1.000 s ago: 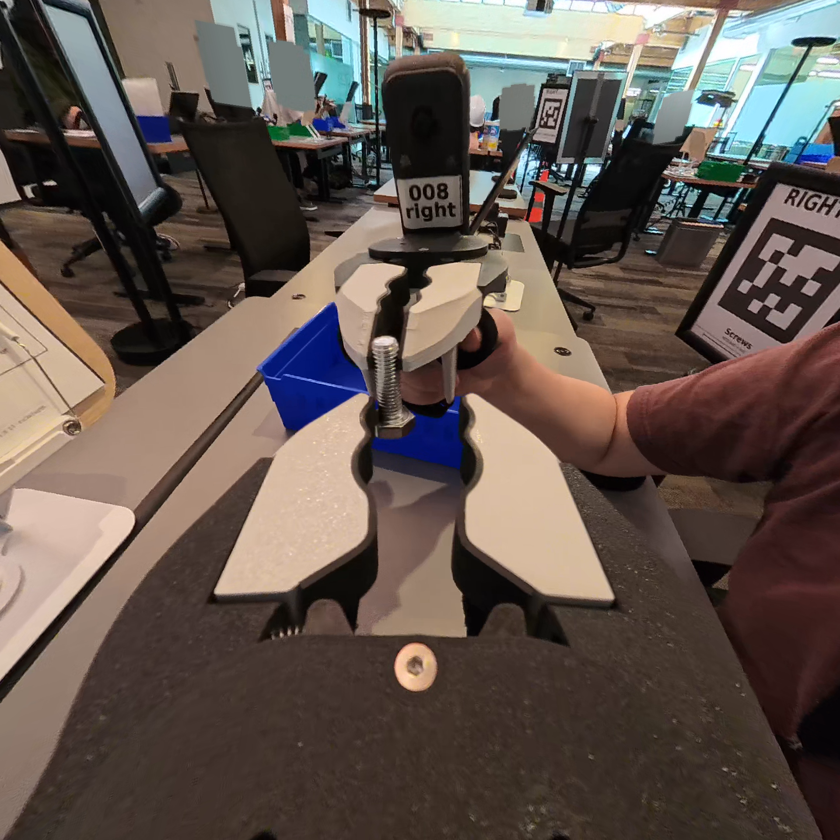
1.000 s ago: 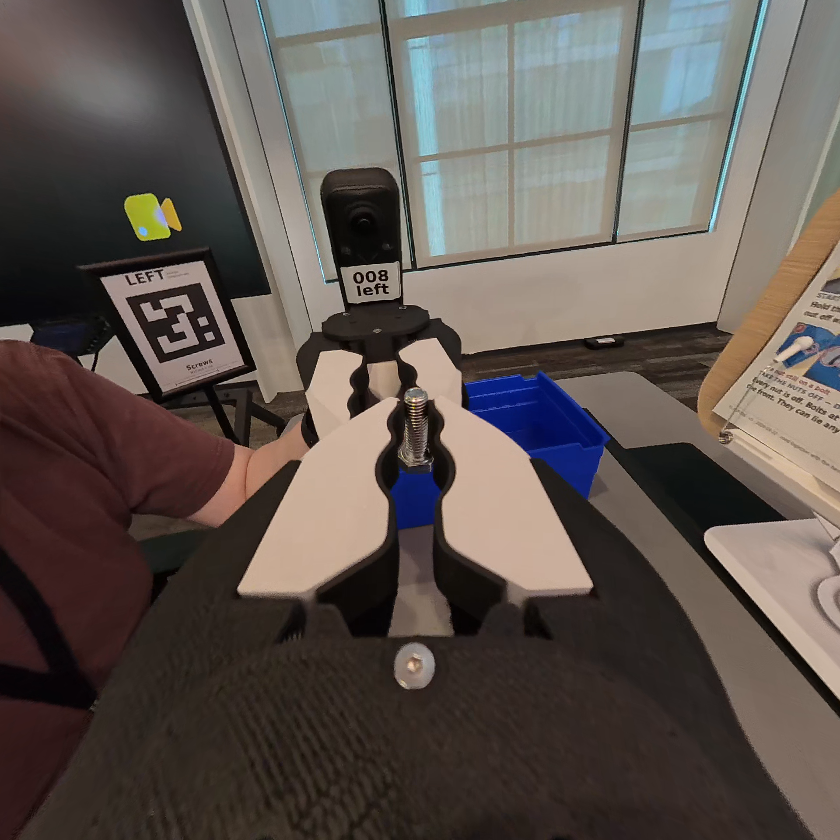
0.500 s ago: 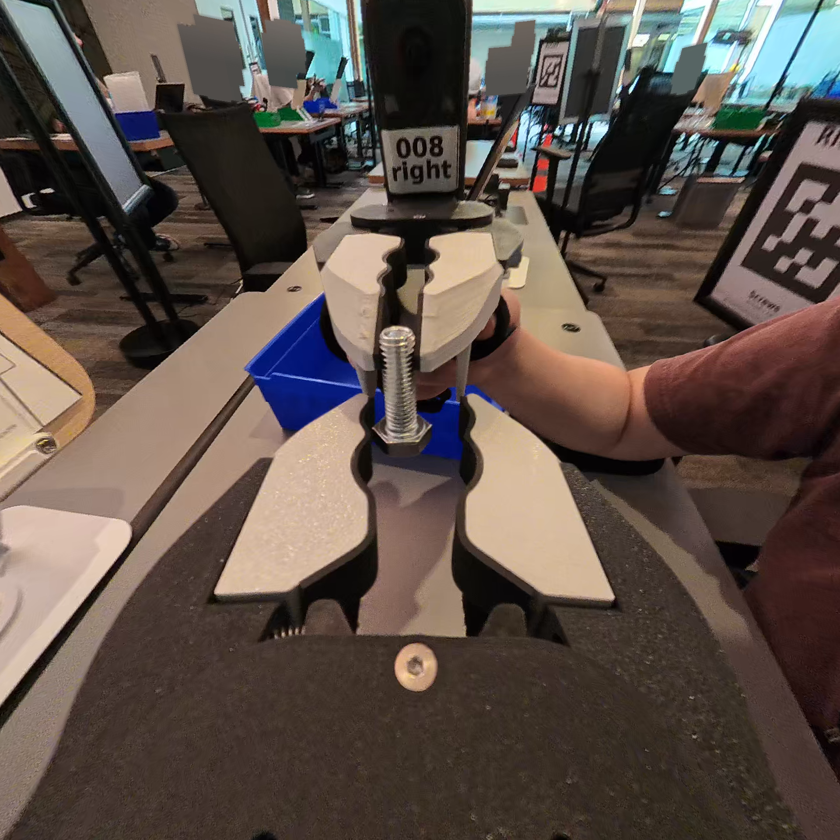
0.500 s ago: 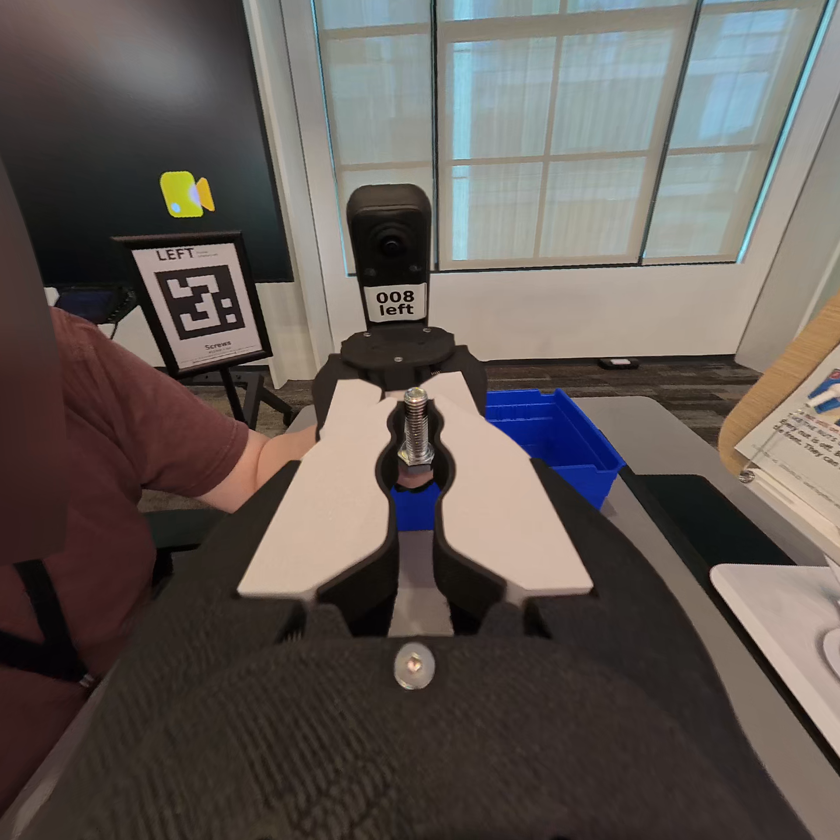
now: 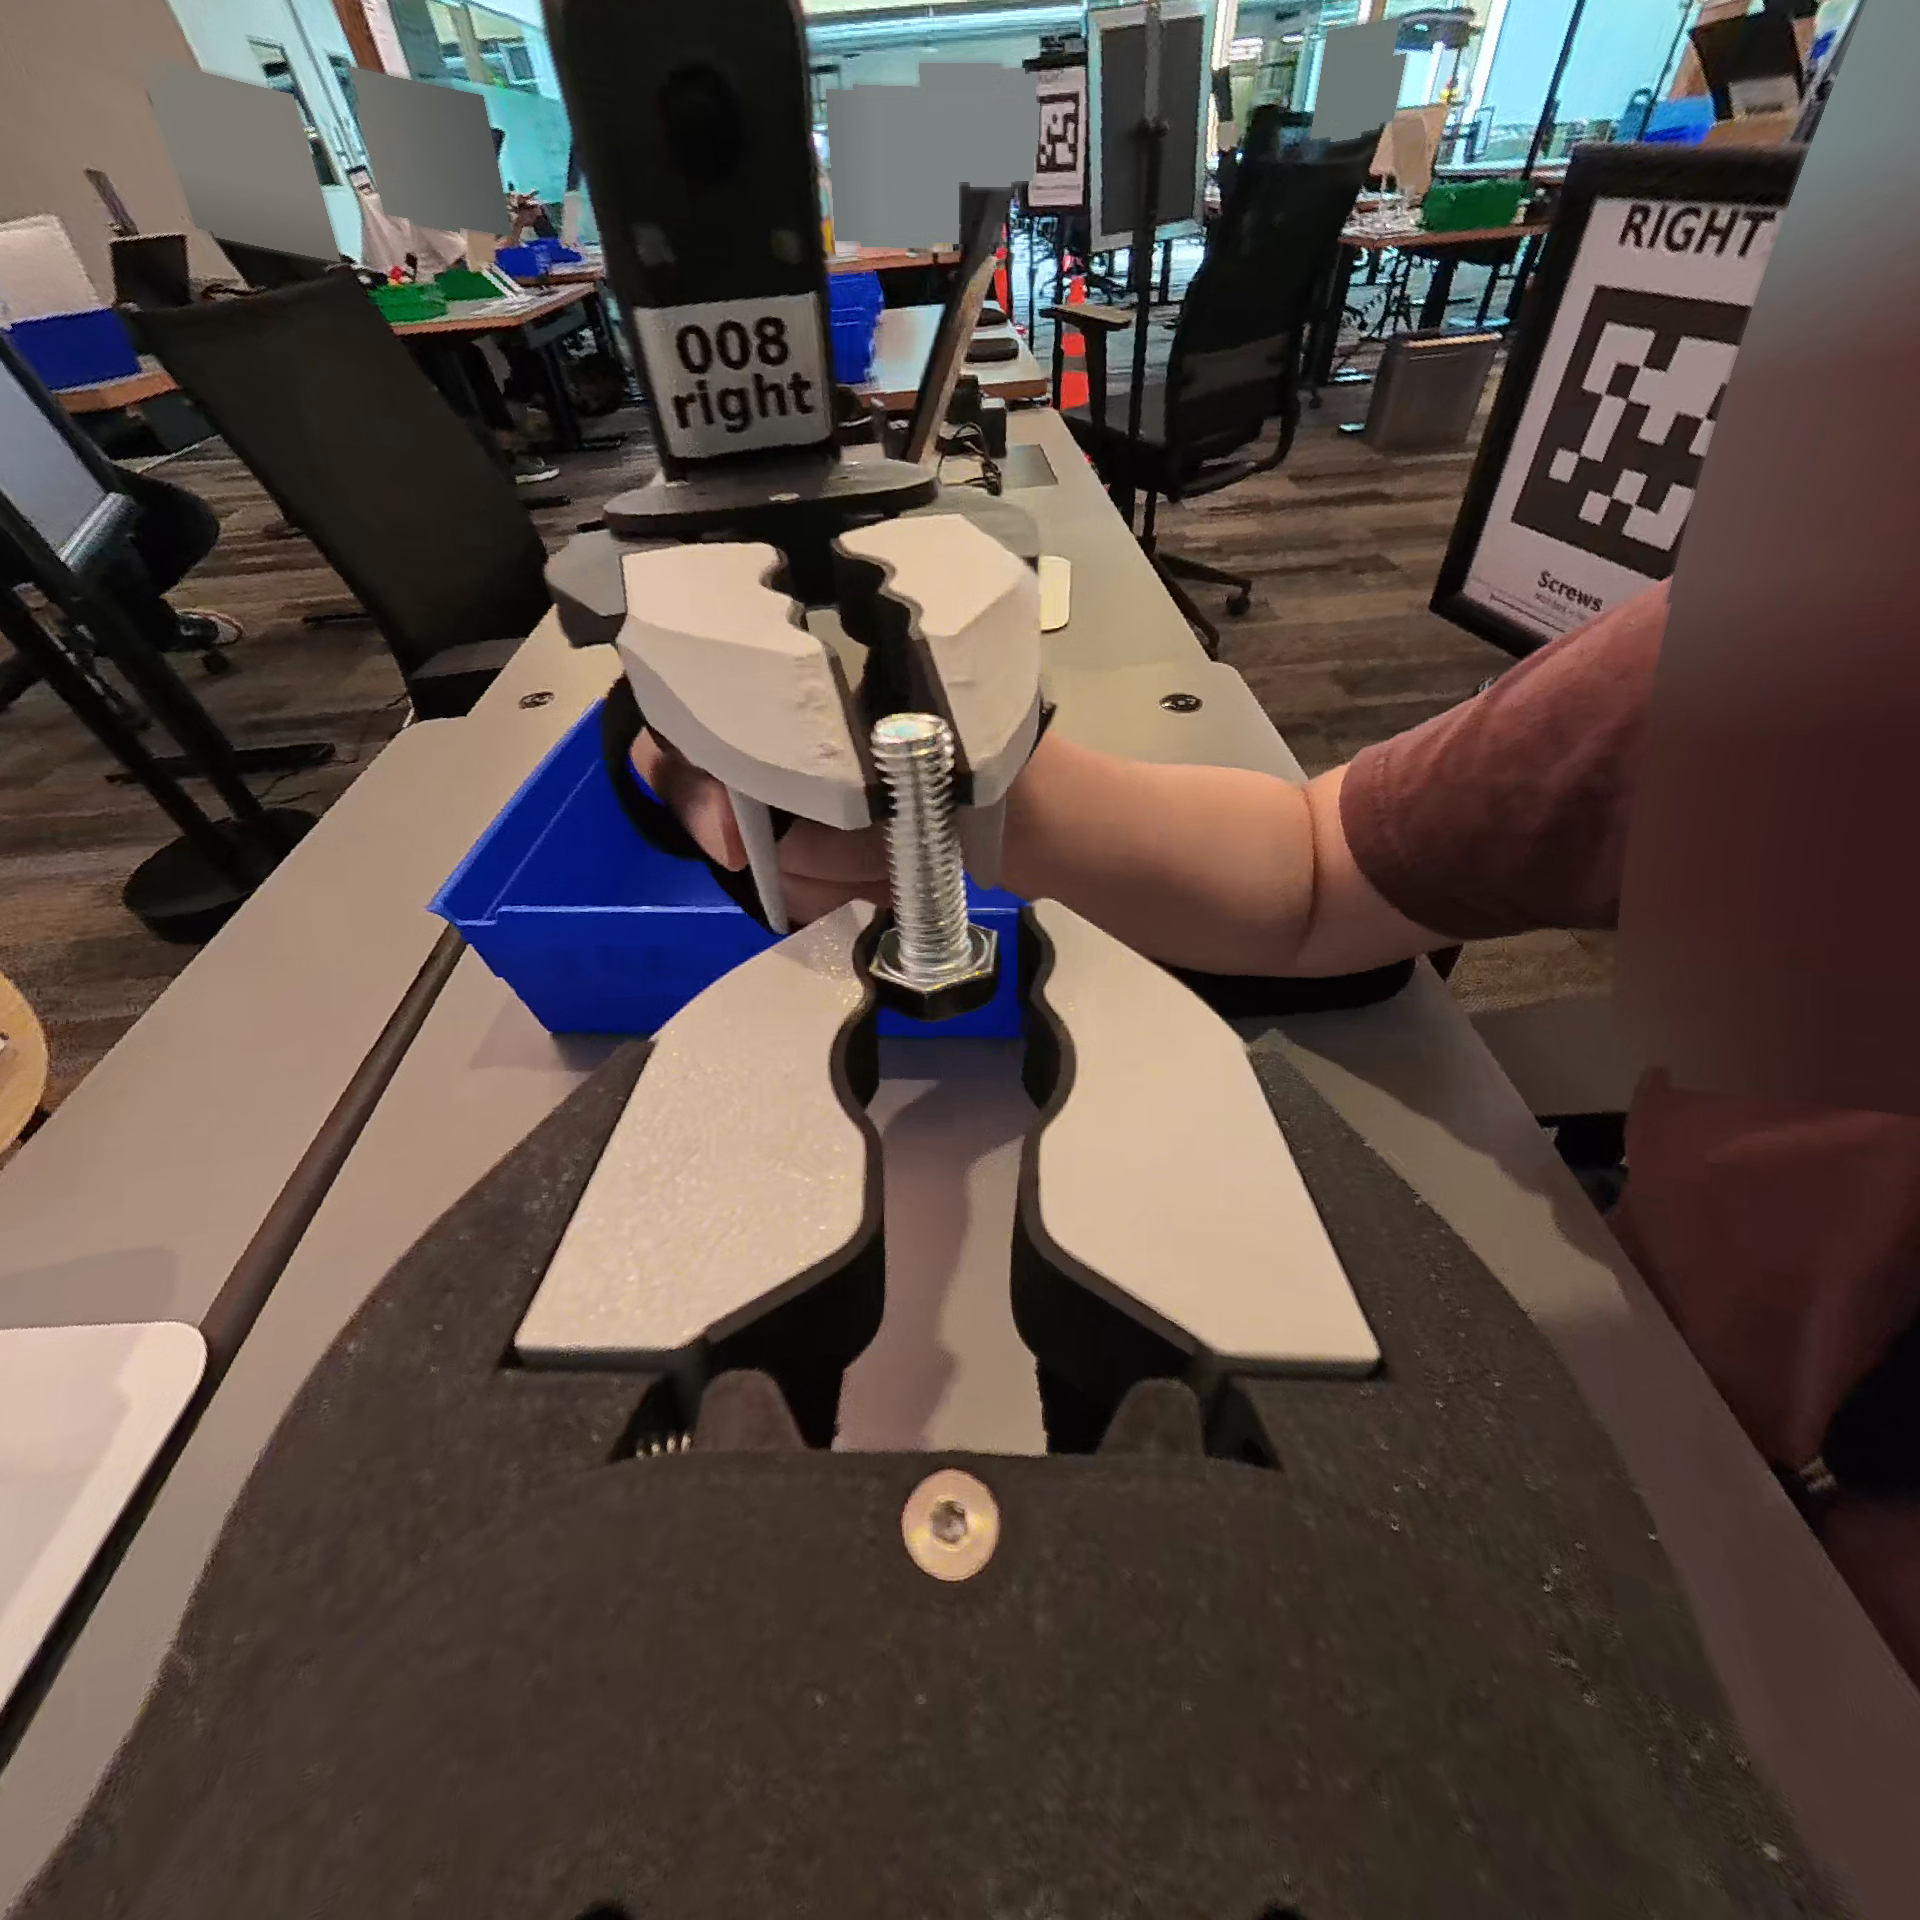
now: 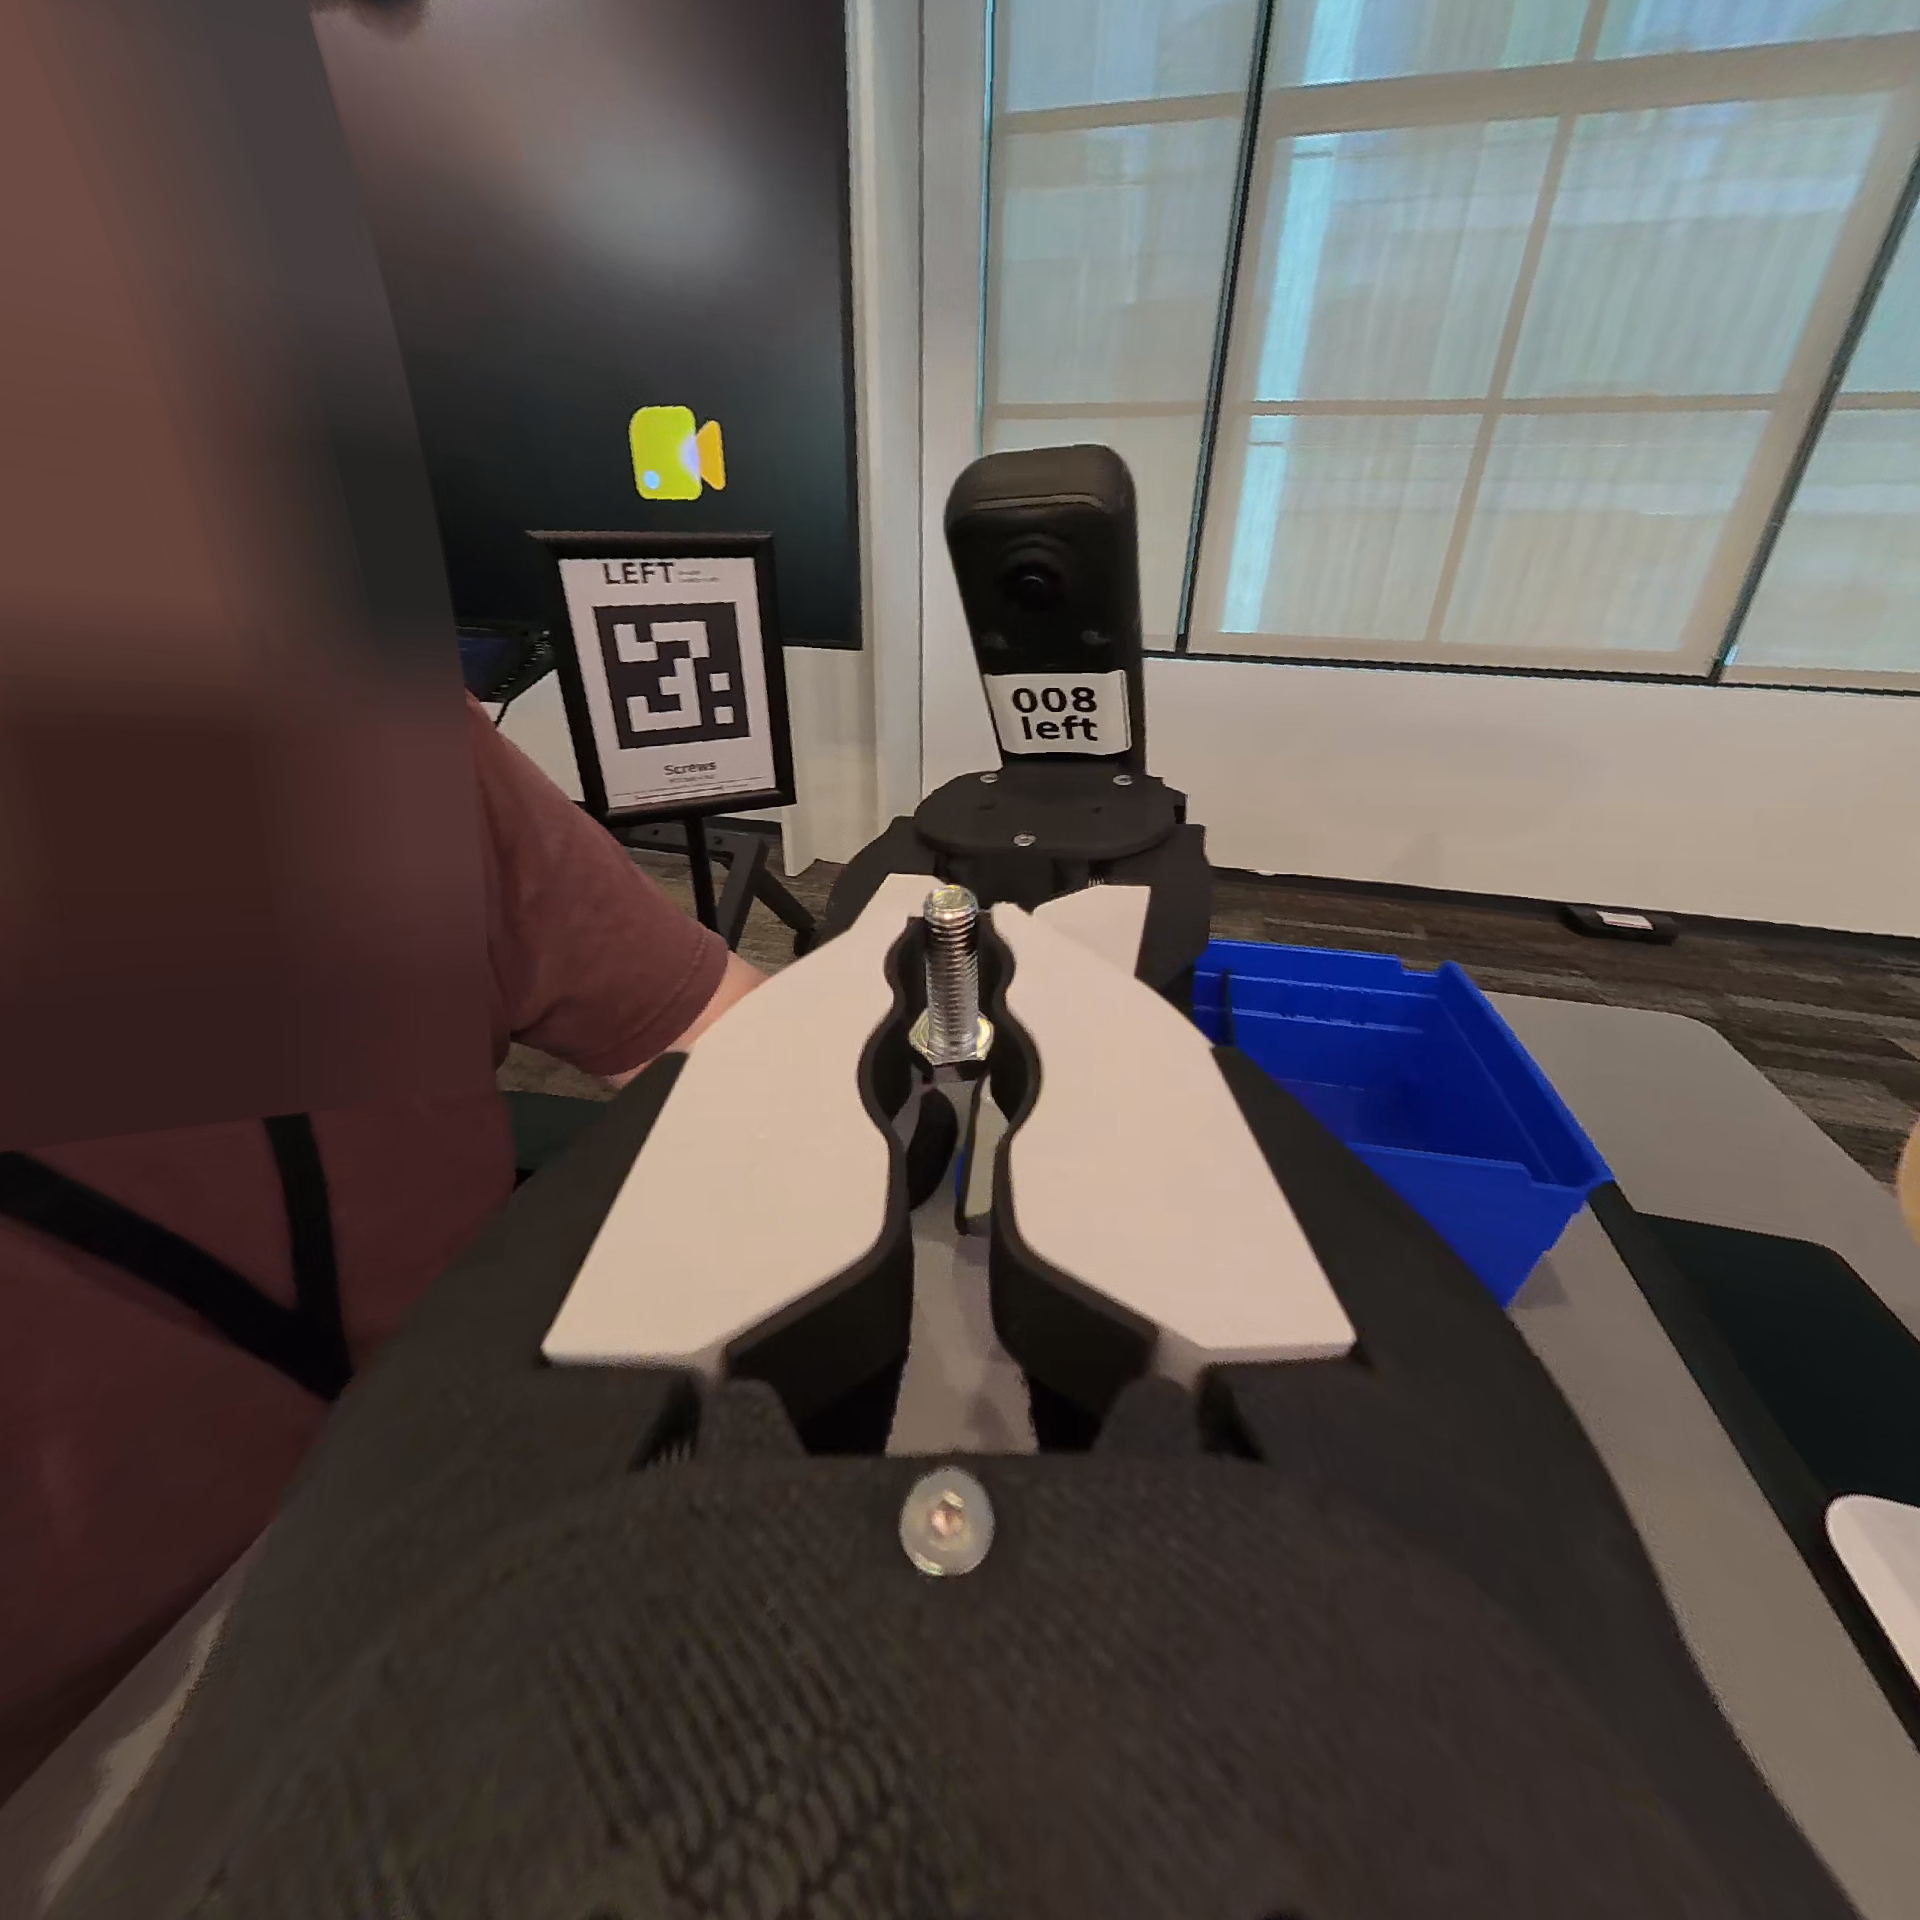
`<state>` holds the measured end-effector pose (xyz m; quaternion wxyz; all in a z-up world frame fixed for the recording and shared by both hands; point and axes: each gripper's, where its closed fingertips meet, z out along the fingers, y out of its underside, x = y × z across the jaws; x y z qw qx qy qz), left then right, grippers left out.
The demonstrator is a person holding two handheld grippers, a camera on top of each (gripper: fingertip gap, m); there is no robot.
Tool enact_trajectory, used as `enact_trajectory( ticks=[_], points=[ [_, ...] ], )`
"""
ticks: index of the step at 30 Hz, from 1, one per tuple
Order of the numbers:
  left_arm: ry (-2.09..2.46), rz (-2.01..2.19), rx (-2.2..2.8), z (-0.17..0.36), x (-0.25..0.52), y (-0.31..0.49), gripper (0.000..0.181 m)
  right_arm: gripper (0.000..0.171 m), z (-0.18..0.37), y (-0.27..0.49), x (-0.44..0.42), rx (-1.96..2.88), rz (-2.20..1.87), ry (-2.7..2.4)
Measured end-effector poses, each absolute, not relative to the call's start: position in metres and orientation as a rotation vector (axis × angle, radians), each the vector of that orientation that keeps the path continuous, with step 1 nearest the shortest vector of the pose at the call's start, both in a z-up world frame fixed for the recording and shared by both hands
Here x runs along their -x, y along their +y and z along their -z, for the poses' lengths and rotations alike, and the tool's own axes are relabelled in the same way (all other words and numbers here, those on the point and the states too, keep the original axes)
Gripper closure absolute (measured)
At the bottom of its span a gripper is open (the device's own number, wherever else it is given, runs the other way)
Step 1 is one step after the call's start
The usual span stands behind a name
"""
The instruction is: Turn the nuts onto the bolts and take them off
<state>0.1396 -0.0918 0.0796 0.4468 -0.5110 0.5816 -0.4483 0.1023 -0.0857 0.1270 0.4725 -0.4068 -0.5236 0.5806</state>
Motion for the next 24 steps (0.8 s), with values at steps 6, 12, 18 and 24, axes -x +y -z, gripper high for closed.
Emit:
enact_trajectory(
  ticks=[6,12,18,24],
  points=[
    [1.440,1.181,1.241,-0.084,-0.141,-0.099,0.164,0.161,-0.124,-0.092,-0.102,0.973,-1.430,-1.328],
    [1.430,1.153,1.250,-0.083,-0.139,-0.095,0.166,0.161,-0.125,-0.091,-0.103,0.957,-1.417,-1.319],
    [1.427,1.112,1.261,-0.081,-0.141,-0.092,0.166,0.161,-0.125,-0.089,-0.104,0.957,-1.430,-1.306],
    [1.364,1.071,1.298,-0.083,-0.139,-0.080,0.167,0.141,-0.130,-0.078,-0.107,0.987,-1.390,-1.234]
  ],
)
